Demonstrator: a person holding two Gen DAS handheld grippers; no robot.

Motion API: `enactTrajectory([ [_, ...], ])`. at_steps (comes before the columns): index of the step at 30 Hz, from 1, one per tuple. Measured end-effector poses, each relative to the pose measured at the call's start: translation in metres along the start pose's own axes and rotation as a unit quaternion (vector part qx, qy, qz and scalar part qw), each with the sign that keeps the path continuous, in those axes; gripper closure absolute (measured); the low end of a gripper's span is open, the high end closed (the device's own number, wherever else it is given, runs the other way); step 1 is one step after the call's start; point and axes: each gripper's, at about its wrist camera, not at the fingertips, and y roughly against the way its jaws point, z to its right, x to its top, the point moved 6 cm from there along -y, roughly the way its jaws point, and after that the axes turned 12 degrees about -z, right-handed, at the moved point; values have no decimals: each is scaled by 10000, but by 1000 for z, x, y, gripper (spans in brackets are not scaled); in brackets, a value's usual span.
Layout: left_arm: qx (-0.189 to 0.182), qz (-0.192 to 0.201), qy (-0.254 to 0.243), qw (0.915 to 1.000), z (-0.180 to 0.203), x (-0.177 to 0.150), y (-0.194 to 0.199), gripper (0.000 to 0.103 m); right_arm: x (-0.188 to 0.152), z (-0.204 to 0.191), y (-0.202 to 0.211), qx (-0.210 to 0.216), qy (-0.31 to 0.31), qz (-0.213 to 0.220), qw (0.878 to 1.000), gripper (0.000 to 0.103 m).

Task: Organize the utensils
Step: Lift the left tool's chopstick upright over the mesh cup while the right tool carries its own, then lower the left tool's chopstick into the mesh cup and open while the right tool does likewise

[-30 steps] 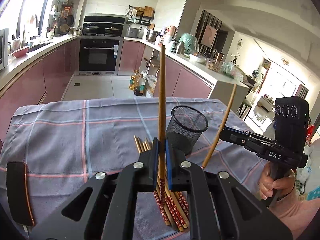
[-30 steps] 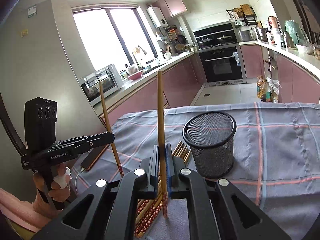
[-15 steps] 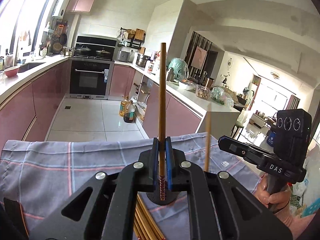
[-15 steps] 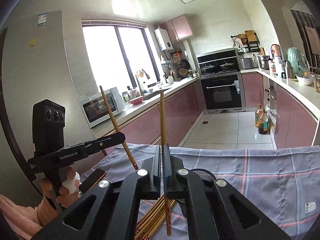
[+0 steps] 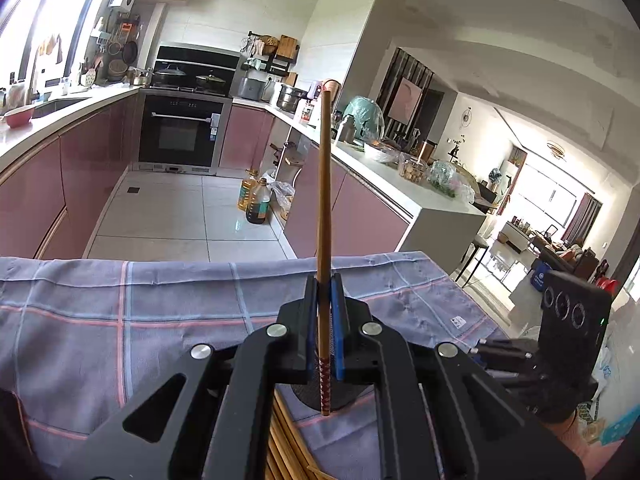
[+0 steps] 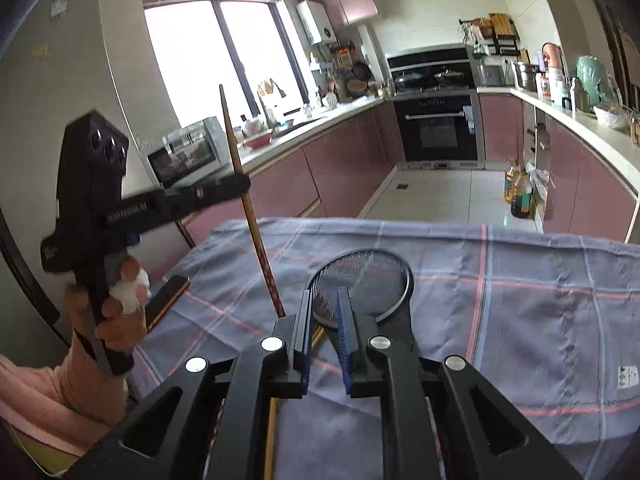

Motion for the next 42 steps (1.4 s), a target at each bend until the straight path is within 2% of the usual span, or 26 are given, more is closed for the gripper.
enactTrajectory([
  [3,23,2,56,10000,-8,-5,4,96,-31,-18,-34,61,296,-762,9966,79],
  [5,30,-13,71,10000,-11,-8,7,96,-50,-35,-54,76,553,-1203,9912,79],
  [9,80,-28,78,9999,-17,-13,8,96,-75,-56,-80,2,877,-1735,9809,75],
  [11,101,-30,73,9999,-18,-14,9,96,-78,-62,-83,-165,1029,-1709,9798,74],
  [13,112,-35,72,9999,-19,-14,9,96,-78,-61,-84,-259,1017,-1686,9801,77],
  [15,109,-33,63,9999,-17,-13,11,96,-78,-55,-84,-330,900,-1645,9817,95],
  [16,109,-27,58,9999,-17,-13,11,96,-79,-53,-83,-304,845,-1628,9826,95],
  [21,111,-26,-15,9999,-13,-12,10,96,-67,-40,-59,-220,566,-1186,9911,98],
  [28,8,58,-114,9999,-2,-3,10,96,-20,-20,4,-63,131,121,9998,98],
  [35,-114,294,-267,9991,14,17,15,96,37,-4,61,67,-16,1264,9920,98],
  [42,-107,458,-355,9983,26,43,12,96,86,5,96,87,81,1821,9832,98],
])
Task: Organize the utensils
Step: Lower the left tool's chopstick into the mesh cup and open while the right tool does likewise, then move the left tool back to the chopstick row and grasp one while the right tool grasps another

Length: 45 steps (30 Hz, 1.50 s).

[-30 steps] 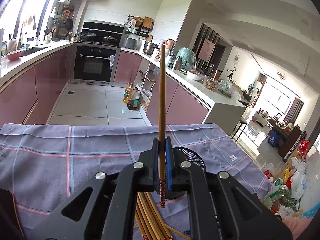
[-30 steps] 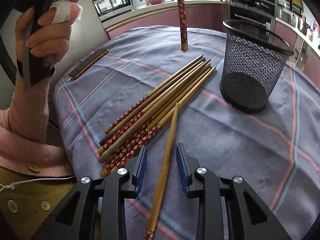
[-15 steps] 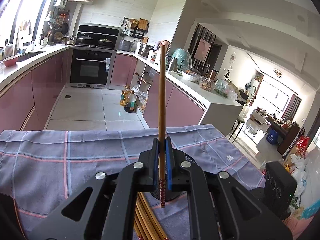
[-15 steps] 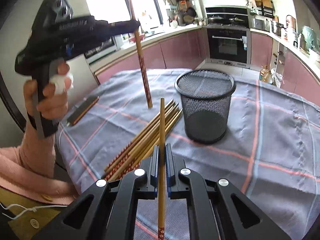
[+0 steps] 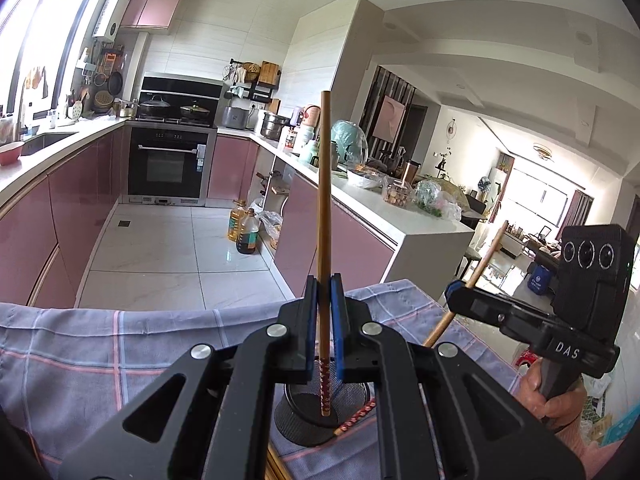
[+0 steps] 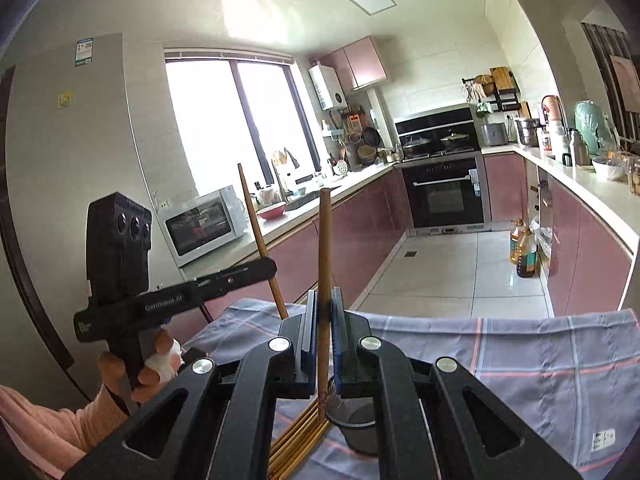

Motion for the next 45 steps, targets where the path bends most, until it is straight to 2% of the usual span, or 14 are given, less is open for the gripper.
enactTrajectory([
  [5,29,0,-77,10000,4,7,-10,96,19,13,-4,-126,0,81,9999,98],
  [8,88,-96,-119,9998,4,4,-23,96,19,18,-10,-142,-21,15,9999,98],
  [14,76,-635,-103,9979,-1,-18,-62,96,-4,26,-48,-133,-83,-723,9973,98],
  [16,77,-829,-146,9964,-3,-28,-74,96,-14,29,-66,-69,-144,-1115,9936,98],
  [19,109,-1107,-221,9935,-5,-44,-91,96,-29,36,-87,-122,-287,-1481,9885,98],
  [23,193,-1388,-184,9900,-11,-59,-110,96,-36,47,-108,-278,-495,-1645,9847,97],
  [27,220,-1423,-120,9895,-17,-62,-115,95,-35,56,-116,-511,-656,-1568,9841,92],
  [30,251,-1317,-88,9909,-21,-60,-108,87,-37,60,-114,-631,-721,-1451,9848,81],
  [33,339,-1167,-32,9926,-28,-59,-93,83,-37,63,-104,-758,-728,-1297,9860,78],
  [37,583,-918,15,9941,-40,-68,-62,66,-43,46,-75,-788,-466,-994,9908,71],
  [39,739,-886,51,9933,-47,-76,-48,63,-51,30,-60,-635,-277,-904,9935,60],
  [42,875,-988,108,9912,-57,-97,-35,59,-71,0,-50,-419,98,-988,9942,57],
  [45,1078,-1236,67,9864,-65,-125,-30,51,-99,-23,-58,-182,218,-1308,9910,53],
])
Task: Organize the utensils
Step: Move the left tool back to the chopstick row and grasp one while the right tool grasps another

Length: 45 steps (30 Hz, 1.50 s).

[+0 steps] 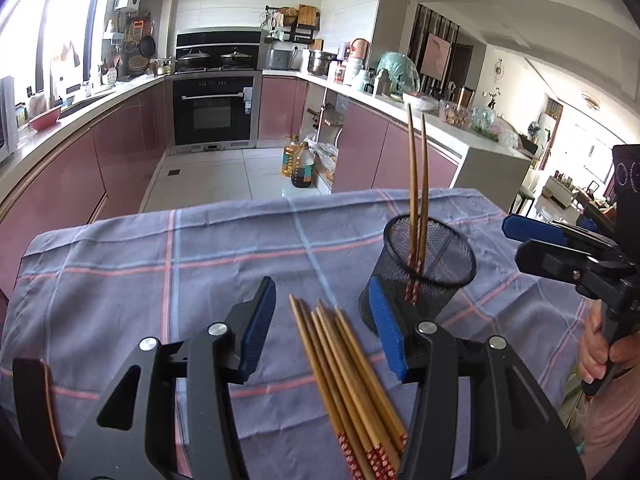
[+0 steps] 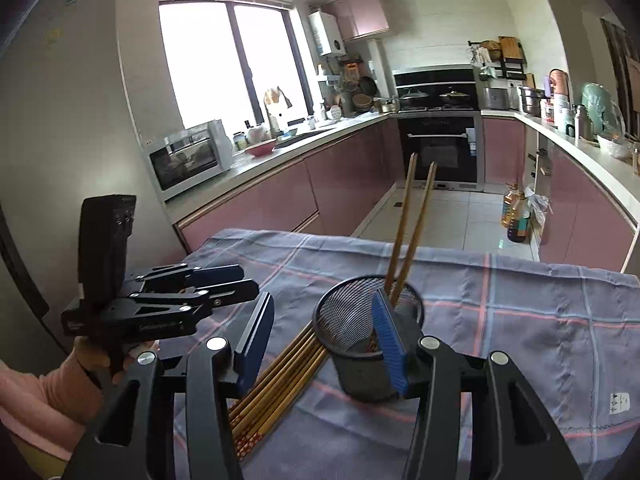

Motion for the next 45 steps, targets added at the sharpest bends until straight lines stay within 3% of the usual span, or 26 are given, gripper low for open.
enactTrajectory([
  [6,97,-605,-61,9981,-5,-53,-24,50,-44,-15,-63,154,-320,-932,9950,53],
  [10,162,-849,-114,9962,-3,-77,-37,50,-61,-22,-86,191,-406,-1256,9911,53],
  [19,213,-1101,-180,9935,0,-96,-47,50,-62,-37,-103,-91,-193,-1392,9900,56],
  [29,137,-1121,-36,9936,-5,-97,-45,54,-71,-29,-104,-328,-225,-1551,9871,61],
  [37,66,-1117,23,9937,-6,-97,-45,54,-70,-29,-104,-277,-300,-1521,9875,62],
  [45,2,-1119,16,9937,-5,-97,-45,57,-72,-19,-101,-364,-470,-1515,9867,74],
])
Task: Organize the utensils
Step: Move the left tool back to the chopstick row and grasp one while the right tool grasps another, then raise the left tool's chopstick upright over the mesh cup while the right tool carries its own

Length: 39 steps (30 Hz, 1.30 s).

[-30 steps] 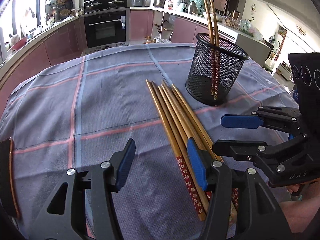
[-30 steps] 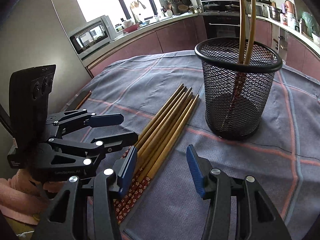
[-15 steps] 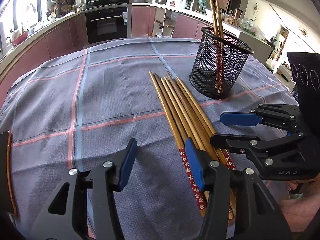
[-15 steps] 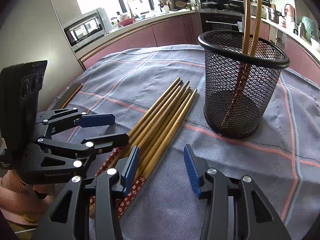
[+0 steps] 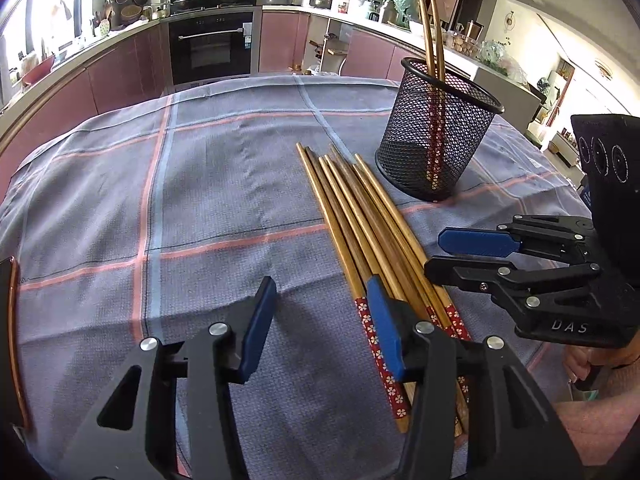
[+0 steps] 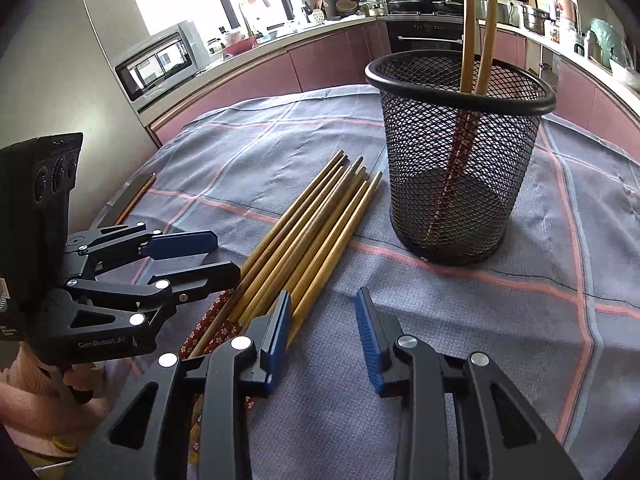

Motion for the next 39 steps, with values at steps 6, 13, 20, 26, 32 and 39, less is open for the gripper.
enactTrajectory([
  [6,38,-4,-24,10000,3,4,-3,60,3,-3,-2,-143,53,19,9999,74],
  [13,17,-71,-38,10000,2,4,-3,75,1,4,-1,-248,-10,-64,9997,88],
  [20,129,-99,-39,9999,3,12,-11,76,8,2,-6,-352,16,3,9994,86],
  [26,140,-92,129,9998,0,15,-12,95,9,9,-4,-112,-257,77,9996,94],
  [32,107,11,350,9993,-5,12,-5,95,7,15,3,79,-437,232,9987,97],
  [39,-54,78,151,9998,4,4,8,95,7,3,16,279,-106,334,9990,97],
])
